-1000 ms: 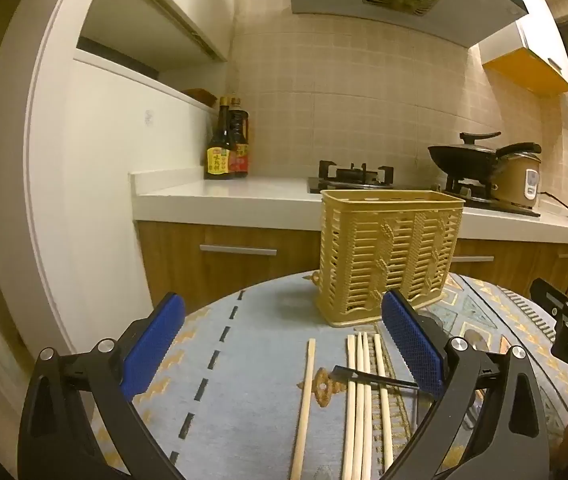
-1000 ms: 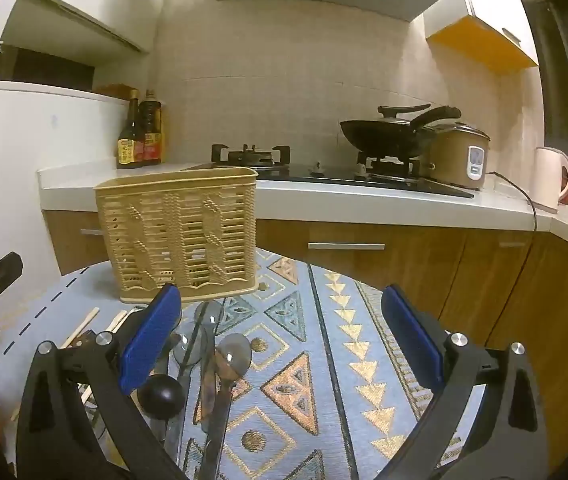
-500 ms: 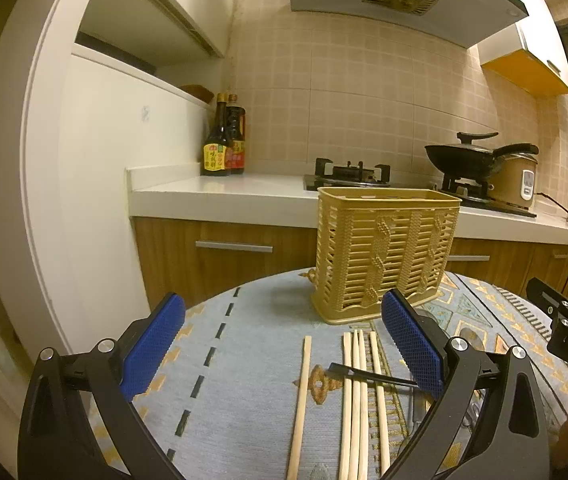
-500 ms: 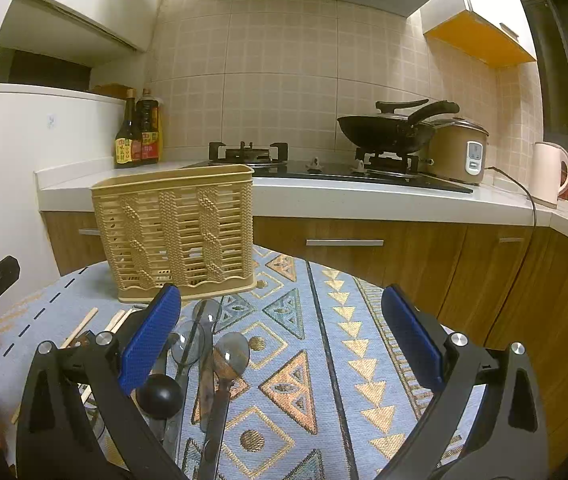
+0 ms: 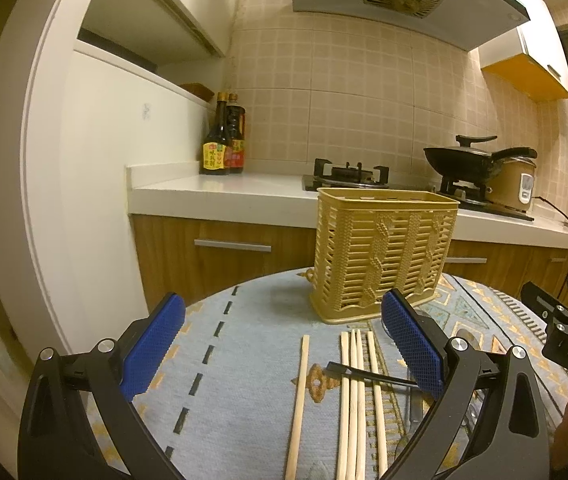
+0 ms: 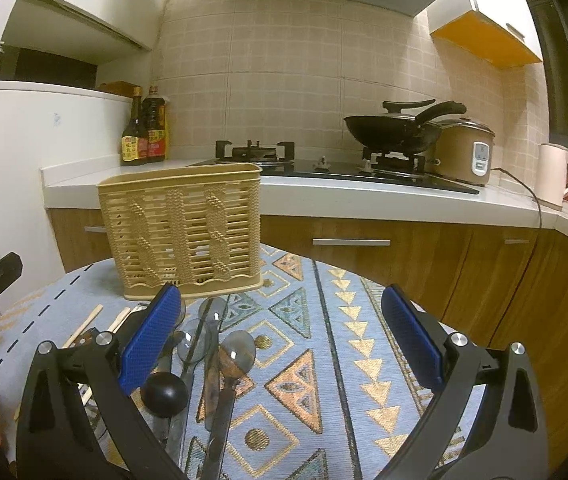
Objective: Organize utensils
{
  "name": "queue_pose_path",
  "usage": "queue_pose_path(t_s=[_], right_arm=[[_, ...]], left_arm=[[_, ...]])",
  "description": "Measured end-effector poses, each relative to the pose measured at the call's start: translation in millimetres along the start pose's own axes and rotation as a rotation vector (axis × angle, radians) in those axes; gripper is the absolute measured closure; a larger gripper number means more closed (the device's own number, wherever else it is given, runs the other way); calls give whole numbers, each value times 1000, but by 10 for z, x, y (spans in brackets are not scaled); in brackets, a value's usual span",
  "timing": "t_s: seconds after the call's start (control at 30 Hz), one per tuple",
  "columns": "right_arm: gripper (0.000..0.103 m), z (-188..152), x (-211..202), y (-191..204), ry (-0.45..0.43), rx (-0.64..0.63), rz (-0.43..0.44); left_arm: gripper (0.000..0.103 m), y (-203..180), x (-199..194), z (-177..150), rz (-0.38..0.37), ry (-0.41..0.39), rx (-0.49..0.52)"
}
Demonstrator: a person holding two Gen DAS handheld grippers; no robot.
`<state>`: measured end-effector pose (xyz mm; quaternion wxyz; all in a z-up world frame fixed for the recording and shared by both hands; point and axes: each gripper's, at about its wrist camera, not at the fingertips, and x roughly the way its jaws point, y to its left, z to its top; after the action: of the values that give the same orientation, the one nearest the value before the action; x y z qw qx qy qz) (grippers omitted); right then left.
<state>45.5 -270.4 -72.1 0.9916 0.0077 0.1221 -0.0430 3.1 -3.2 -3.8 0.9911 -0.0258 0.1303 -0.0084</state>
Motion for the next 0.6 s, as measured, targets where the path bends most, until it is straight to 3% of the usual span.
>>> queue_pose_path(t_s=[0.6], right_arm=[[7,17,-45,33,-9,-12,20]], left_arm=[[7,18,-23,-15,-16,6,-4]])
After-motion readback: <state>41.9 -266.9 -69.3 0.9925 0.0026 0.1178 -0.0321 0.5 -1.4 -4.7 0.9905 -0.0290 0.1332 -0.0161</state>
